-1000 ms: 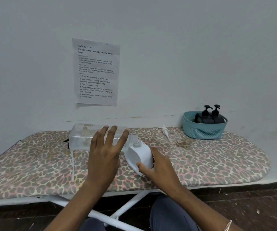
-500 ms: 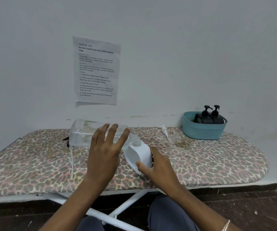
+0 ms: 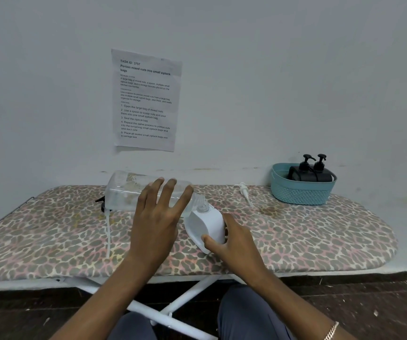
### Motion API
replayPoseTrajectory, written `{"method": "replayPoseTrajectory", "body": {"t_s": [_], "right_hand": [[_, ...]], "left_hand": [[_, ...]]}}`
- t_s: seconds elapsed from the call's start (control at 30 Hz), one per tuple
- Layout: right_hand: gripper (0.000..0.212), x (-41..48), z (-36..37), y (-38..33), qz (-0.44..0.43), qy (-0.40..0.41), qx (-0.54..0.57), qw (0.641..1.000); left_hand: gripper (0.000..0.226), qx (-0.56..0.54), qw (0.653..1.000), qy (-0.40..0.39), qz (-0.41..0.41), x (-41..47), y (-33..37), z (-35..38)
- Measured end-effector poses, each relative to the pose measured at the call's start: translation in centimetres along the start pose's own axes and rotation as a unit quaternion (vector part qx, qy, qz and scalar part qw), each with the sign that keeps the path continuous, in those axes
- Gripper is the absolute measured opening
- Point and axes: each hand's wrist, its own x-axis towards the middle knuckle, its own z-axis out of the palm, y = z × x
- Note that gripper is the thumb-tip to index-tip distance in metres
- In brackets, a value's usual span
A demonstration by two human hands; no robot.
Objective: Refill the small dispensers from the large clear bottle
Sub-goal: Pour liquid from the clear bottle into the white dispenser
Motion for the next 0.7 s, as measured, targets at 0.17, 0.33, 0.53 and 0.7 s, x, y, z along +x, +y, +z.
{"method": "replayPoseTrajectory", "body": {"t_s": [0.17, 0.33, 0.53, 0.7], "right_hand": [[0.055, 0.02, 0.01, -0.01, -0.002, 0.0, 0.005, 1.0], [0.059, 0.03, -0.07, -0.1, -0.001, -0.004, 0.009, 1.0], [0.059, 0.05, -0.01, -0.06, -0.002, -0.003, 0.005, 1.0], [0.058, 0.08, 0.05, 0.09, -0.004, 0.0, 0.002, 1.0]], "left_hand": [[0.087, 0.005, 1.0, -0.003, 0.003, 0.15, -0.02, -0.25], [0.088, 0.003, 1.0, -0.005, 0.006, 0.24, -0.1, -0.27], [0.087, 0.004, 1.0, -0.003, 0.011, 0.32, -0.17, -0.3], [0.088, 0.007, 1.0, -0.004, 0.02, 0.41, -0.26, -0.33]]}}
